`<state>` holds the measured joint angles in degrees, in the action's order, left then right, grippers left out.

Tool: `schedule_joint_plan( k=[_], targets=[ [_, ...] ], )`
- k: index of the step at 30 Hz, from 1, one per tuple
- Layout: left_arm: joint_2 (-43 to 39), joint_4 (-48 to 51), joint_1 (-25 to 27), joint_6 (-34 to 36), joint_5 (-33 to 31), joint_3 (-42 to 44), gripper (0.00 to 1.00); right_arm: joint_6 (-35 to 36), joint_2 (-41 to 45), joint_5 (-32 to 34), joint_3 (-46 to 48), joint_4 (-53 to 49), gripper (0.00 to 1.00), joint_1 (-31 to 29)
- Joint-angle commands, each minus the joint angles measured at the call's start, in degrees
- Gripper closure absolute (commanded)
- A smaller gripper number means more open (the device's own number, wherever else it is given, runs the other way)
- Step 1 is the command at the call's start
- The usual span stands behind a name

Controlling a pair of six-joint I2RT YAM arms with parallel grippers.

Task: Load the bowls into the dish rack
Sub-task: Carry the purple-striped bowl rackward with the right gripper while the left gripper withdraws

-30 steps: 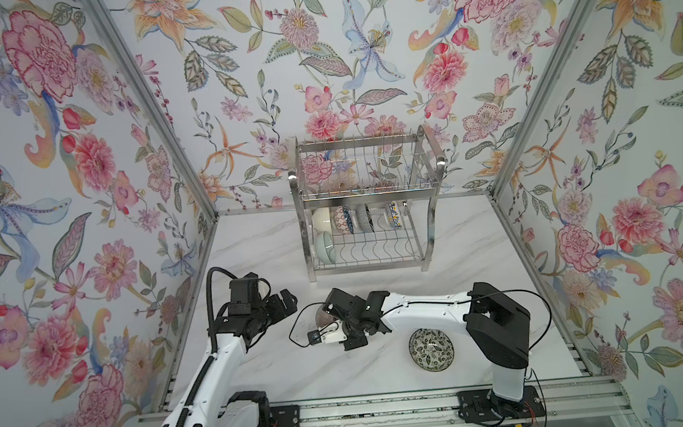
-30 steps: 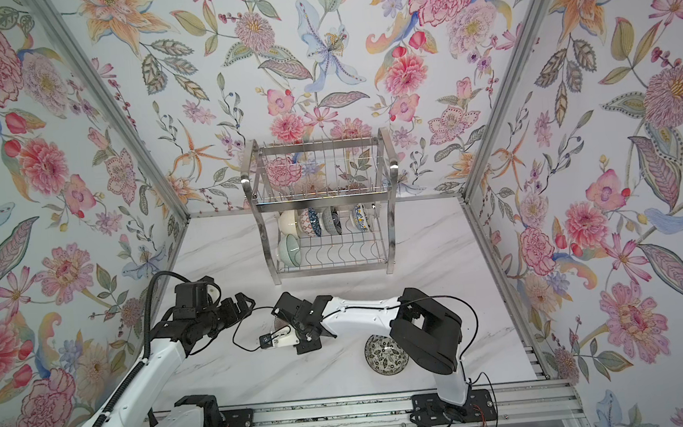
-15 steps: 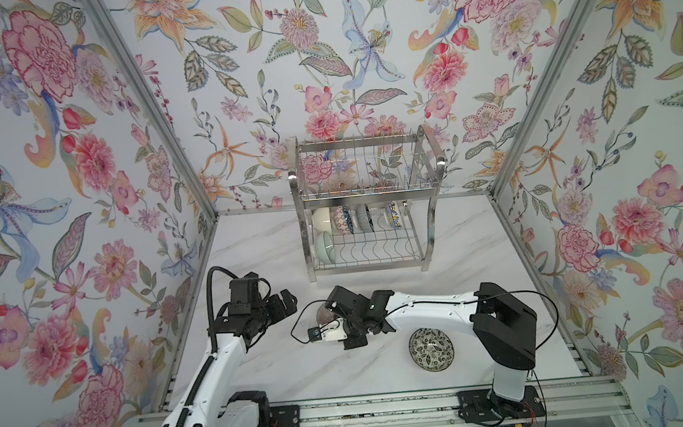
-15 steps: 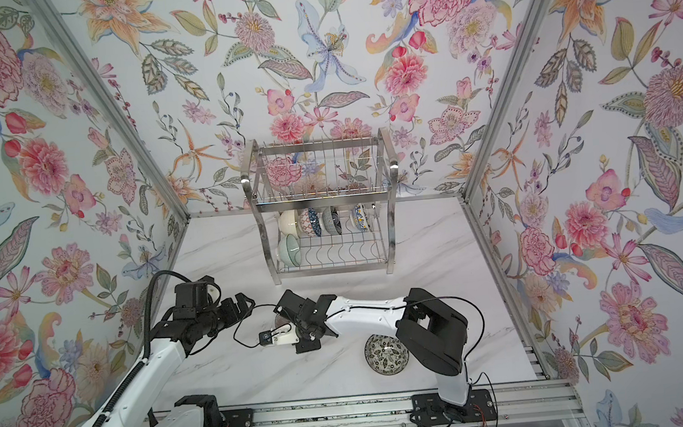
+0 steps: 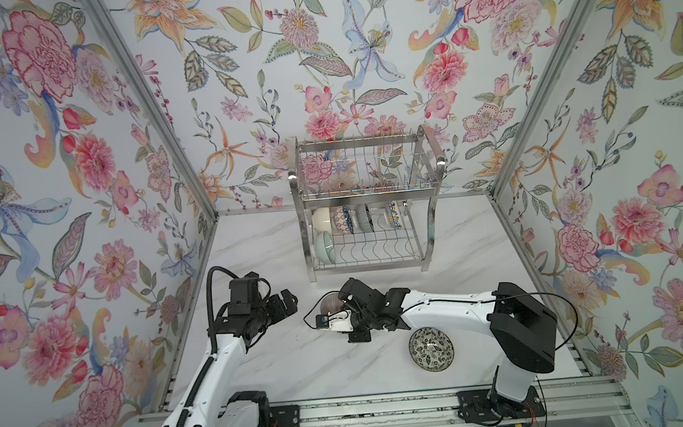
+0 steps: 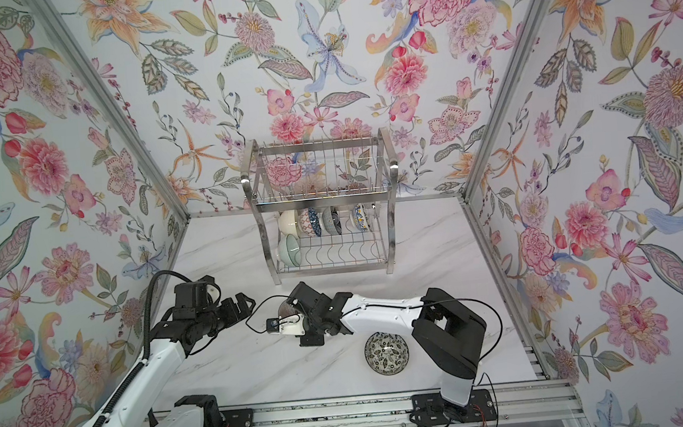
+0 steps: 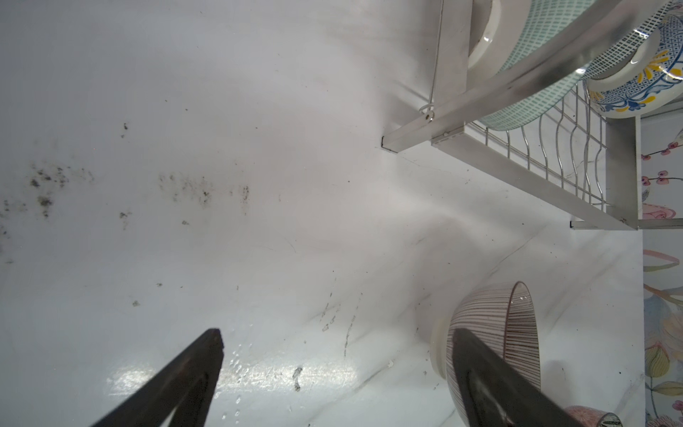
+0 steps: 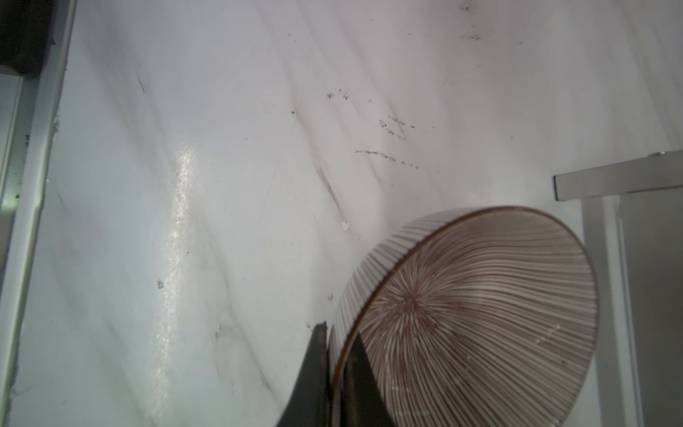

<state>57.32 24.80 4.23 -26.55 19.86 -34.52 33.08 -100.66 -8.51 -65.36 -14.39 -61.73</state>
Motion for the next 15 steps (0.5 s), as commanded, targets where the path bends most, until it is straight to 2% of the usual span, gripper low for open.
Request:
schedule_joint_plan(
  k=[1, 15],
  targets=[
    [-1.17, -0.93, 0.51, 1.08, 1.99, -0.29, 0.01, -3.19, 2.91, -2.51, 1.31, 6.11, 0.92, 0.86],
    [-4.53, -4.74, 0.63, 2.59, 7.34, 1.87, 0.01, -15.33, 8.05, -8.82, 8.41, 20.83, 0.92, 7.86]
  ],
)
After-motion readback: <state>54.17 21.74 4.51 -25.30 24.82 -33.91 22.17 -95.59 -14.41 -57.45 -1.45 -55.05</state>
